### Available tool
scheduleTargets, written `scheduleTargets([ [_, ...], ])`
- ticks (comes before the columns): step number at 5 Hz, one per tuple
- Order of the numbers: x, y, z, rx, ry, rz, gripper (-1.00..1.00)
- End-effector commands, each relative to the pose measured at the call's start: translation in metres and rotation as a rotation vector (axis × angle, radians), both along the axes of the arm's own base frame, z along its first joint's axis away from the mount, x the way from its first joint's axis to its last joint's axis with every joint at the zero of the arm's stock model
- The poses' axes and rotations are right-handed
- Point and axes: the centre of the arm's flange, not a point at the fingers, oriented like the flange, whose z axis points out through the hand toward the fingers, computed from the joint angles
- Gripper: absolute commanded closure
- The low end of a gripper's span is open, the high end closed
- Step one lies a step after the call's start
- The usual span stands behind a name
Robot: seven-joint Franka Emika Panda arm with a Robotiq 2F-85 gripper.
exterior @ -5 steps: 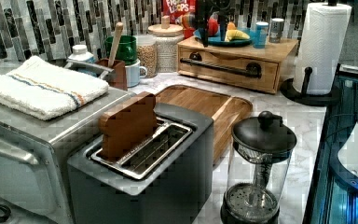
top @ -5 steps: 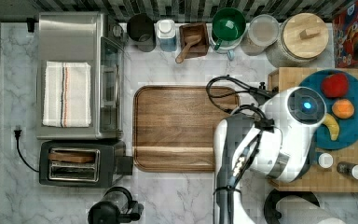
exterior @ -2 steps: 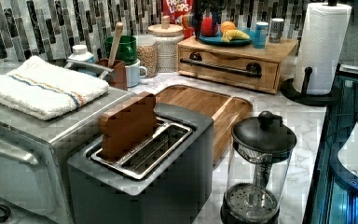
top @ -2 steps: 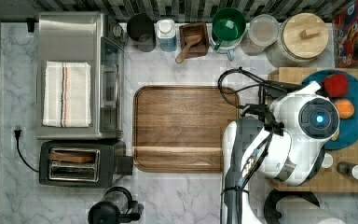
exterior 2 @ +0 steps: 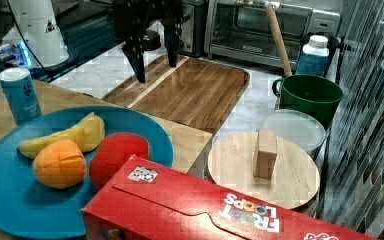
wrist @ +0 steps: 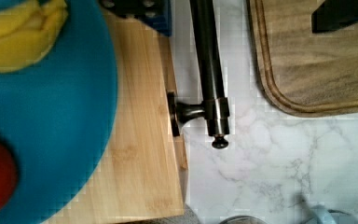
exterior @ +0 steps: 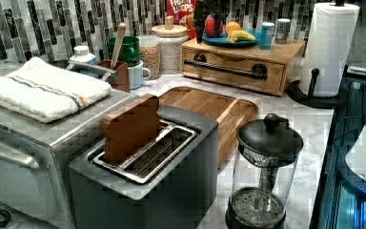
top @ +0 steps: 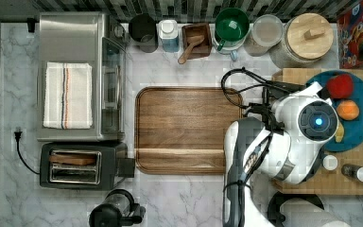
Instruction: Open the drawer.
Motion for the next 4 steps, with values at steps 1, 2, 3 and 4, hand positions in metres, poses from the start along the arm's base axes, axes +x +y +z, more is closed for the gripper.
scheduleTargets([
  [1,-0.033,0.011,-0.078,0.039,0.084,0.014,-1.0],
  [2,-0.04,0.014,-0.08,-0.001,0.077,-0.013,-1.0],
  [3,-0.048,0.01,-0.079,-0.042,0.052,-0.005,-1.0],
  [4,-0.049,0.009,-0.083,-0.015,0.055,0.005,-1.0],
])
